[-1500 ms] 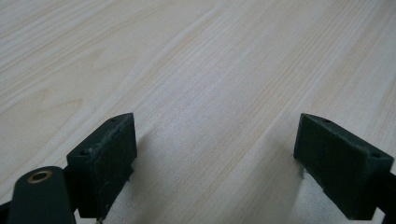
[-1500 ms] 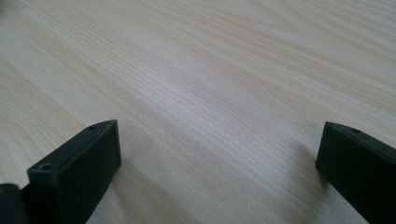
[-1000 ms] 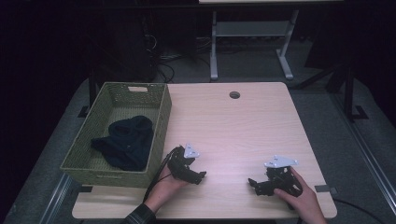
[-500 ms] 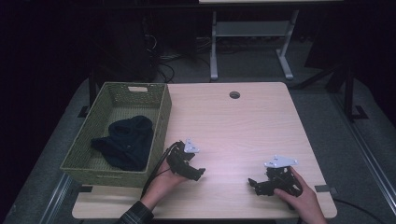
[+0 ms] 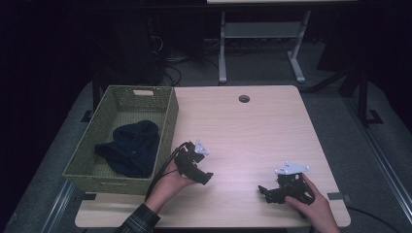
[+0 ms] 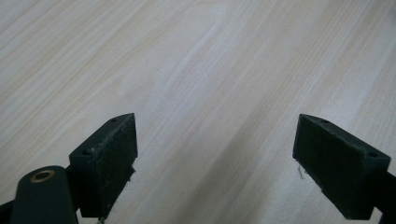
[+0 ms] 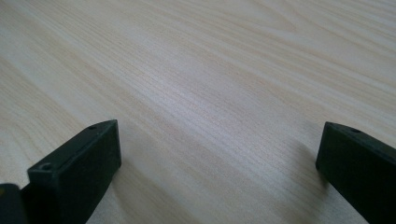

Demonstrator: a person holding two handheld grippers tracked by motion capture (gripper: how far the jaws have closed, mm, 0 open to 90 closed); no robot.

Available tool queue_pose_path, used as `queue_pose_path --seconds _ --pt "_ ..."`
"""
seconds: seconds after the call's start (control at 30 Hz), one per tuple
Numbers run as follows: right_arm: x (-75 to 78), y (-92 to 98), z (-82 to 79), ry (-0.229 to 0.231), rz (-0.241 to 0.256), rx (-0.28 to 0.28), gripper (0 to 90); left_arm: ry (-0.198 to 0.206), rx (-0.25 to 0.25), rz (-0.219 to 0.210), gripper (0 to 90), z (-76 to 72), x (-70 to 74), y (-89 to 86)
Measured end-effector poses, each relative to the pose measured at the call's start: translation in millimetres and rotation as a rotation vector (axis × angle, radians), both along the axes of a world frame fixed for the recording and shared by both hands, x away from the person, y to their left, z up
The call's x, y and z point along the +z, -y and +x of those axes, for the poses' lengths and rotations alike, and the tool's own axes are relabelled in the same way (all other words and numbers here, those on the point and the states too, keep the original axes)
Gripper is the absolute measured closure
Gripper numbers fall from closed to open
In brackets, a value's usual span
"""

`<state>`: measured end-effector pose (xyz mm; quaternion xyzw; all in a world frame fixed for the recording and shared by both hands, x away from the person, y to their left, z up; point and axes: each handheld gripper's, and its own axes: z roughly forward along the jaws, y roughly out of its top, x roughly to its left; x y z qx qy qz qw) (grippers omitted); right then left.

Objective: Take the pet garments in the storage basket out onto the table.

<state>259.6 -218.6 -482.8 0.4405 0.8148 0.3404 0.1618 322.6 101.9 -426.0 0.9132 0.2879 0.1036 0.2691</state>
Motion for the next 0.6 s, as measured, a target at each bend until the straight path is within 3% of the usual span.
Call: queue_pose_path --seconds 0.3,0.6 --pt "0.0 0.1 0.0 0.0 0.0 0.001 0.0 0.002 0.0 -0.015 13.5 6.6 15.0 -3.2" --pt "0.0 0.1 0.1 0.0 -0.001 0.001 0.0 -0.015 -0.037 -0.015 13.5 9.0 25.2 -1.4"
